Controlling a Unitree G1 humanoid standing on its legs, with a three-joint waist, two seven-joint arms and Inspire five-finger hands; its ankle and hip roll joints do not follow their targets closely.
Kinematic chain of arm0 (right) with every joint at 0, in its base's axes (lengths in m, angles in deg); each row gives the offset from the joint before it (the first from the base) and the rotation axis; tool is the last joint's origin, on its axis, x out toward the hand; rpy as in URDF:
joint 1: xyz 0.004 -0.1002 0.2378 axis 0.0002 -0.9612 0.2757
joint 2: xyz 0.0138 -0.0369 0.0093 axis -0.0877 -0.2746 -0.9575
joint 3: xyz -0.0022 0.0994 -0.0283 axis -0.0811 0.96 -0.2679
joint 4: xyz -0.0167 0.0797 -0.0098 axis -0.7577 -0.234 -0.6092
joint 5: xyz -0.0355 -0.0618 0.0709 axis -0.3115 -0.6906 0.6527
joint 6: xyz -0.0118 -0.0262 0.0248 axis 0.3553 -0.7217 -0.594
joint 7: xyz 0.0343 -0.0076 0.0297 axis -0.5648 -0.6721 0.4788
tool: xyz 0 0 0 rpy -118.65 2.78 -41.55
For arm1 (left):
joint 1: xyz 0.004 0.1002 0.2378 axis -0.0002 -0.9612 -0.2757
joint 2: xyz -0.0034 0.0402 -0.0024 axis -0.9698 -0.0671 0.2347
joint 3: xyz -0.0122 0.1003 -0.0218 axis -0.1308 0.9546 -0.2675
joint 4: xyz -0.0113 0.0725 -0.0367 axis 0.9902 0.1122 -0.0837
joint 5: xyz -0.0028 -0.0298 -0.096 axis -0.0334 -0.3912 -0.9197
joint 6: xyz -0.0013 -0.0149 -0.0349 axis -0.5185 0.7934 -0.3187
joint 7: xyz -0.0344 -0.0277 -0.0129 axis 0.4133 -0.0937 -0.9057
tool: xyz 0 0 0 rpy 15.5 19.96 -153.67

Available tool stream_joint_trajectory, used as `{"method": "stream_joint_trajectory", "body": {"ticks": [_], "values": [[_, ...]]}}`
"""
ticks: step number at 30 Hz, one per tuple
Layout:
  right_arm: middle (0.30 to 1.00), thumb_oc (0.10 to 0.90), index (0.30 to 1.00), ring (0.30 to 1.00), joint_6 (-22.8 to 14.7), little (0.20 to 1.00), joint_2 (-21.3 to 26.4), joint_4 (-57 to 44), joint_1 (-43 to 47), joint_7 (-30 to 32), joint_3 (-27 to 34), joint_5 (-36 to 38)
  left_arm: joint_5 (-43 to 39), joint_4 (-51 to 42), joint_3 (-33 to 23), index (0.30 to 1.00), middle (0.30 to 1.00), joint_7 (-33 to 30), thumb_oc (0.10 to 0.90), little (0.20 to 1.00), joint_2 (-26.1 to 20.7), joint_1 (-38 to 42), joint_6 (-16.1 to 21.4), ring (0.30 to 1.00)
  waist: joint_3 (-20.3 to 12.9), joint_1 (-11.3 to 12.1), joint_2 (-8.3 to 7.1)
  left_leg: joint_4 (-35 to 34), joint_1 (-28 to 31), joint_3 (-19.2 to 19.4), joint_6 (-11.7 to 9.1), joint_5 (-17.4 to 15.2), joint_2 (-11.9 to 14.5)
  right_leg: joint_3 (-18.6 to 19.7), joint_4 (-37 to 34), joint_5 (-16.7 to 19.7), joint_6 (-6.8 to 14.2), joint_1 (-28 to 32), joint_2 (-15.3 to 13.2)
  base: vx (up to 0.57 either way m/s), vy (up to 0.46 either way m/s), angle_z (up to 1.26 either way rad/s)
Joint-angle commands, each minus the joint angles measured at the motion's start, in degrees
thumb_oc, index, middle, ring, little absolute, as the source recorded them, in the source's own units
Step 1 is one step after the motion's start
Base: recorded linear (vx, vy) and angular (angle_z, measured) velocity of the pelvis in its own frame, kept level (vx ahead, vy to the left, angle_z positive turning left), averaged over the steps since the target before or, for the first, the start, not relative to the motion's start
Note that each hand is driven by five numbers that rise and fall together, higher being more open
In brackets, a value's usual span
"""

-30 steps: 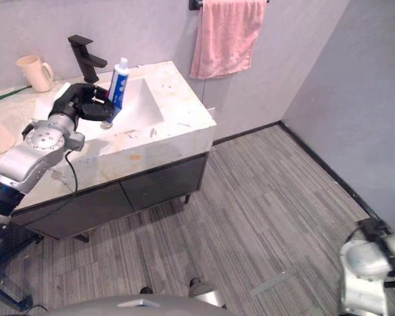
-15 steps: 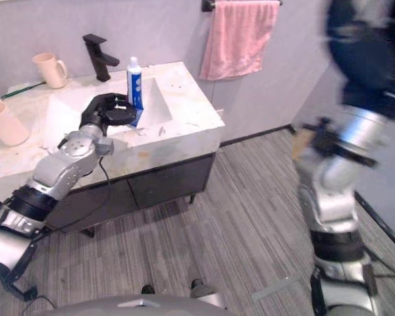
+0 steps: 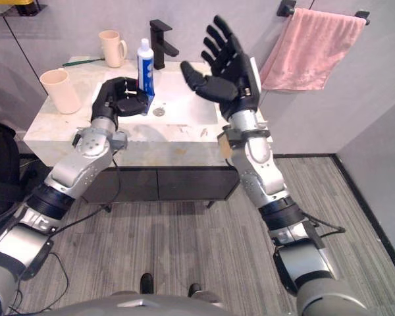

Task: Organize the bathroom.

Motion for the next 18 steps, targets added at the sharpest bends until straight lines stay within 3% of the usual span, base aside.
{"method": "stream_joint_trajectory", "body": {"ticks": [1, 18], "values": [[0.900, 0.800, 0.900, 0.900, -3.82, 0.900, -0.74, -0.87, 7.90, -2.28, 1.83, 2.85, 2.73, 4.85, 0.79, 0.300, 0.300, 0.41, 0.400, 0.300, 3.88, 15.89, 11.38, 0.300, -5.78, 0.20, -0.94, -0.14, 3.01, -0.70, 0.34, -4.22, -1.82, -0.28, 0.70, 0.60, -0.07, -2.18, 1.93, 0.00, 0.000, 0.00], [0.900, 0.800, 0.900, 0.900, -1.61, 0.900, -5.00, 6.77, 13.97, 0.57, -1.91, 2.14, 3.19, 9.51, 2.53, 0.300, 0.300, 2.46, 0.400, 0.300, 5.71, 17.29, 12.92, 0.300, -6.02, 2.14, -0.77, -0.14, 2.86, -1.98, 0.38, -4.08, -2.41, -1.65, 0.16, 0.59, -0.06, -1.37, 1.28, 0.00, 0.005, 0.03]]}}
